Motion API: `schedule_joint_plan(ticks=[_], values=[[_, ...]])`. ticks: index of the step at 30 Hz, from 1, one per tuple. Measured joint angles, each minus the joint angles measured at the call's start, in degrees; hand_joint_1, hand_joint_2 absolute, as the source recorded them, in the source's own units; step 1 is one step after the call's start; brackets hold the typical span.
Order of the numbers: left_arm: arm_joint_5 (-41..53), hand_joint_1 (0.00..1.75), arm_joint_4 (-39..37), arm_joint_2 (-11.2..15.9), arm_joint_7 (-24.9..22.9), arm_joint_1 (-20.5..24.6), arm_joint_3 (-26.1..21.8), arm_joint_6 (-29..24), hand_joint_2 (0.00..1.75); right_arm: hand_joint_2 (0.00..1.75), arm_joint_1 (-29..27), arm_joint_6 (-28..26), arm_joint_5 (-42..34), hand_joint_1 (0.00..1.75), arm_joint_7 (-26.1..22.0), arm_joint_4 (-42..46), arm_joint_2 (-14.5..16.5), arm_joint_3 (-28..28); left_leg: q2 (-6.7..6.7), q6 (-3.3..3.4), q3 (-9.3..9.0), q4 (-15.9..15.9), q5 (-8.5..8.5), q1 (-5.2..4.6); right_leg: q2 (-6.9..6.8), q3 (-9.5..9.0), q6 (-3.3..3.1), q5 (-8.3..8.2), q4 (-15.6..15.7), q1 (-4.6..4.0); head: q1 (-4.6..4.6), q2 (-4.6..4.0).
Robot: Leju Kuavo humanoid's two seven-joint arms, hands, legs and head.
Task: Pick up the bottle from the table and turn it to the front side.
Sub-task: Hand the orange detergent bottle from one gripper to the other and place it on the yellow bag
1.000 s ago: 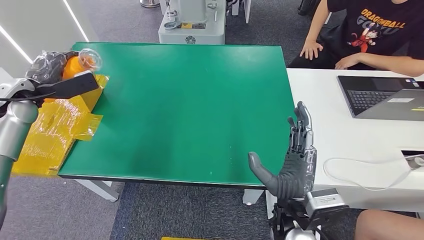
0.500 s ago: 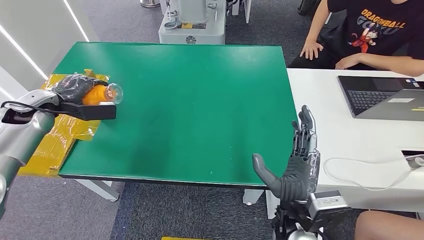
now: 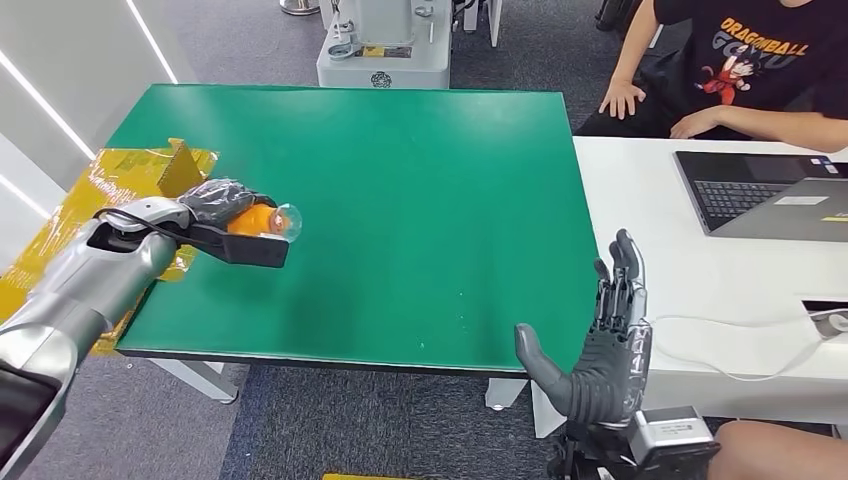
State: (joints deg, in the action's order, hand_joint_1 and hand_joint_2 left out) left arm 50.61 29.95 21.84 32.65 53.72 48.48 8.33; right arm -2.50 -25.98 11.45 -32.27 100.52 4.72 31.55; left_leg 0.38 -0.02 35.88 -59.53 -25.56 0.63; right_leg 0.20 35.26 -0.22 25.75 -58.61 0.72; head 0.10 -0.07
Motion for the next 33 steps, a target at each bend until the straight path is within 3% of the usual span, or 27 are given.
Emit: schedule_joint_plan(ticks=[5,11,33], values=[[-0.75,1.75,-3.41,-2.2,-1.49,-0.01,1.03,-0.1,1.75,1.75,-2.07,-1.03,0.33,0.0,-0.16,1.47,-0.15,-0.01,0.01,0.0,0.0,0.0,0.0,0.0,0.01,0.0,0.0,0.0,0.0,0.0,0.01,0.0],[-1.03,1.75,-6.7,-2.9,-4.54,-0.05,1.3,-1.02,1.75,1.75,-4.15,-1.85,0.74,0.0,-0.33,2.85,-0.97,0.01,0.01,0.0,0.01,0.01,0.0,0.01,0.01,0.0,0.0,0.0,-0.01,-0.01,0.01,0.0],[5.81,1.75,-10.82,1.35,-10.85,0.08,4.09,-4.68,1.75,1.75,-5.25,1.1,0.48,0.0,0.18,3.94,-1.98,0.36,0.0,-0.01,0.01,0.03,0.01,0.01,0.0,-0.01,-0.01,0.0,-0.03,-0.01,0.02,0.0]])
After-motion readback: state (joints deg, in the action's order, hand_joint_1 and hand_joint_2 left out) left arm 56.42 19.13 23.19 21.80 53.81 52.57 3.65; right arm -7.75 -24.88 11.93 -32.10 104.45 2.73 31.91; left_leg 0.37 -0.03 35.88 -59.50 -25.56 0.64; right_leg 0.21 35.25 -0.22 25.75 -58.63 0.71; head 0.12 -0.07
